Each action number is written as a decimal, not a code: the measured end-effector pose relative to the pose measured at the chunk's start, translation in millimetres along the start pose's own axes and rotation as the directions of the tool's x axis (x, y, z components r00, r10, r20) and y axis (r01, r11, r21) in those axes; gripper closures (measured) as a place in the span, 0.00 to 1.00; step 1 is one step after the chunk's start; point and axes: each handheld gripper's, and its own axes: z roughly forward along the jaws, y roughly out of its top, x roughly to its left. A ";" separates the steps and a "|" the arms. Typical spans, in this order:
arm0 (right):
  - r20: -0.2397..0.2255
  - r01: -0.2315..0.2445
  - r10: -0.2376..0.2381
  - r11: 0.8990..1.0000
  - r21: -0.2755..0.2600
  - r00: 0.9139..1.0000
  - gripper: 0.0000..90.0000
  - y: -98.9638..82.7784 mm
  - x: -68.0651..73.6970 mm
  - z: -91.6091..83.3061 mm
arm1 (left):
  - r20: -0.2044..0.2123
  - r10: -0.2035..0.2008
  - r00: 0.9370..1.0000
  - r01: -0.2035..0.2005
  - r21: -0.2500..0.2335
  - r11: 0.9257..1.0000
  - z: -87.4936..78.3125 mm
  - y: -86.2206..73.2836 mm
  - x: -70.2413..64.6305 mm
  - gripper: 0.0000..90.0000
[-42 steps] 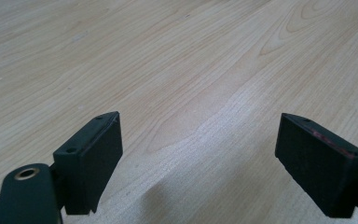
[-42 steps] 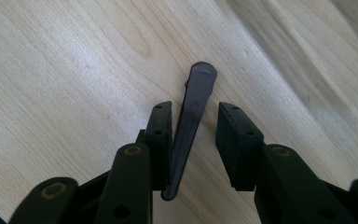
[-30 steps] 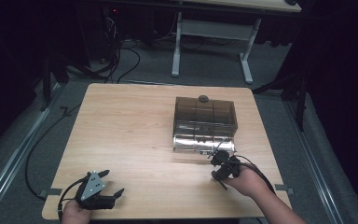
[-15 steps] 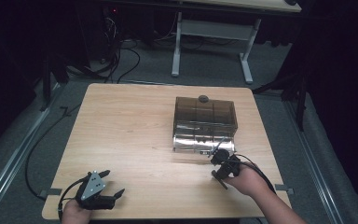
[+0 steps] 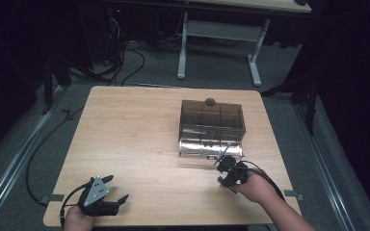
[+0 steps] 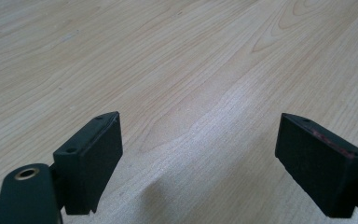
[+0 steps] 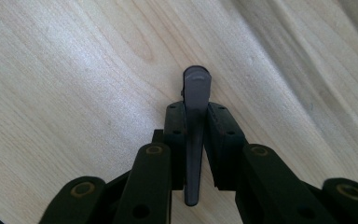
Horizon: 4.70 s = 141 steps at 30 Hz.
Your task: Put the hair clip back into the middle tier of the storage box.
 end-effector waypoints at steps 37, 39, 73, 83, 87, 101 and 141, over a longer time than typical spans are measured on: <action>0.012 0.014 -0.013 0.998 -0.063 1.000 0.88 7.2 -7.9 -32.7 | -0.019 -0.009 1.000 0.009 -0.009 1.000 -0.1 0.0 0.3 0.17; 0.014 0.019 -0.018 0.998 -0.065 1.000 0.88 8.2 -7.9 -36.7 | -0.022 -0.009 1.000 0.009 -0.011 1.000 -0.4 -0.1 -0.1 0.17; -0.020 0.041 -0.042 0.997 -0.071 0.999 0.88 76.7 -30.3 -74.1 | 0.002 0.000 1.000 0.000 -0.016 1.000 -1.8 -0.7 -0.2 0.17; -0.015 0.026 -0.027 0.997 -0.071 1.000 0.88 95.5 -39.7 -70.5 | 0.006 -0.001 1.000 0.001 -0.011 1.000 -1.5 -0.6 0.3 0.17; -0.010 0.033 -0.034 0.996 -0.083 0.999 0.88 101.5 -44.7 -69.4 | 0.005 0.000 1.000 0.000 -0.011 1.000 -1.6 -0.6 0.3 0.17; 0.003 0.026 -0.026 0.997 -0.070 1.000 0.88 115.4 -59.9 -44.5 | 0.003 -0.004 1.000 0.004 -0.020 1.000 -2.8 -1.3 0.3 0.17; -0.004 -0.020 0.019 0.994 -0.110 1.000 0.84 104.7 -42.8 -56.1 | -0.007 -0.005 1.000 0.005 -0.023 1.000 -3.0 -1.5 0.2 0.17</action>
